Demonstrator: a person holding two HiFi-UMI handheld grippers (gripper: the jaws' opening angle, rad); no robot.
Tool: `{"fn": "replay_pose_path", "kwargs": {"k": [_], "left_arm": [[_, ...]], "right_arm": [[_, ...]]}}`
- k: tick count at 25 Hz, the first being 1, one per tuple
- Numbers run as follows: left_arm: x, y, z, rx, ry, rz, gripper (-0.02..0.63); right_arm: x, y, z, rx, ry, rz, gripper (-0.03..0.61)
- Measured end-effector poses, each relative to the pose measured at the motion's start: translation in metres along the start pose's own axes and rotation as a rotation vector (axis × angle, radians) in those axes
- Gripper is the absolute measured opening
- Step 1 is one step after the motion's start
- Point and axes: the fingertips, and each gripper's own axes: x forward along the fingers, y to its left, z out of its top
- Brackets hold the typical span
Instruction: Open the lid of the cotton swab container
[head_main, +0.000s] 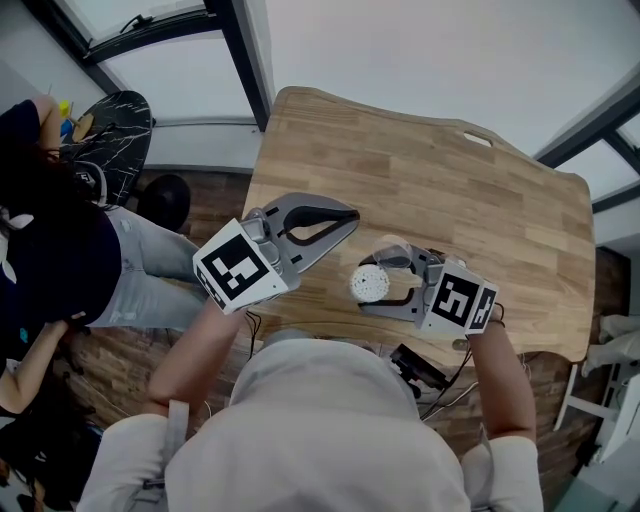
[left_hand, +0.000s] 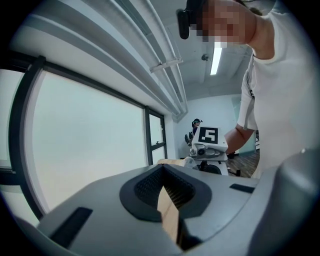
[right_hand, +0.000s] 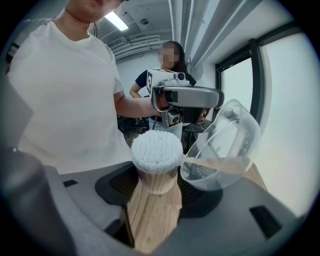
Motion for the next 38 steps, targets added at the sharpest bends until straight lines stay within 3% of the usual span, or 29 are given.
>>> {"fn": "replay_pose_path", "kwargs": {"k": [9,14,17,28,38], "left_arm": [[-0.022,0.012,-0.031,-0.048,0.033,0.102,0.012],[-0.041,0.02,-0.025,-0.043,-0.068,0.199,0.012],[-0.049,0.026,-0.031,-0.037,-0.067,0.244,0.012],[-0.063,0.038,-0.058,-0.08,-0.047,0.342,0.012],[-0.074,0.046,-0.074,-0.094,-0.034,0.404,0.012]], "right_arm": [[-0.016,-0.023,-0.029,0.076,-0.021,-0.063,0.25],[-0.02,-0.042,-0.052,0.131,-0.025,-0.115,0.25],[-0.022,-0.052,-0.061,0.151,-0.034,-0.141,0.25],[-0.015,-0.091,-0.102,0.194,0.009,-0.233,0.25],[-0.003,-0.143,-0.151,0.252,0.031,-0.407,0.25]]}}
